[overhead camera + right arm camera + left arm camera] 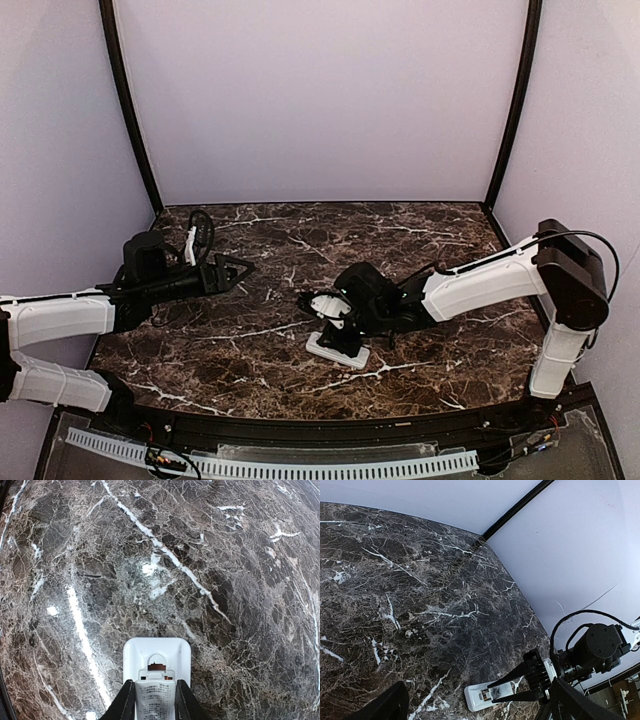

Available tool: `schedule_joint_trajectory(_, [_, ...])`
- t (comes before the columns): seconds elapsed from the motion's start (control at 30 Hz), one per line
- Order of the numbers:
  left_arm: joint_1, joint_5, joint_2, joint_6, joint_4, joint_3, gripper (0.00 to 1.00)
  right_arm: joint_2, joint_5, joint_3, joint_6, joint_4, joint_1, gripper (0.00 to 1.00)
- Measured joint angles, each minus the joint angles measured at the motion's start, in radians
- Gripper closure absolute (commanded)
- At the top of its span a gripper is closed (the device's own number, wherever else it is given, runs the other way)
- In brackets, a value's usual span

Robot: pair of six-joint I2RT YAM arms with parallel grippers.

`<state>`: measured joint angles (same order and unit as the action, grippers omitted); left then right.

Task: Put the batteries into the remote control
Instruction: Load the battery cover onto the remote control without the battery cover, then press the battery cover onto the remote control without the battery cover.

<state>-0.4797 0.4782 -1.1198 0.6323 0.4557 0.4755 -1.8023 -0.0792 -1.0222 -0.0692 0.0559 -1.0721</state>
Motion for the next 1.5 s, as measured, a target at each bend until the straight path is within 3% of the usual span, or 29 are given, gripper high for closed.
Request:
schedule_joint_trajectory(0.83, [0.000, 0.000, 0.000, -0.005, 0.000, 0.000, 0.02, 0.009, -0.007, 0.005, 0.022, 0.059, 0.000, 0.61])
schedule_joint_trajectory(1.23, [0.000, -0.008, -0.006, -0.025, -0.016, 0.000, 0.01, 0.024, 0.004, -0.096, 0.049, 0.133, 0.028, 0.61])
schedule_joint_trajectory(1.5, [0.000, -0.008, -0.006, -0.028, -0.023, 0.000, 0.02, -0.047, -0.001, -0.113, 0.051, 0.156, 0.035, 0.61])
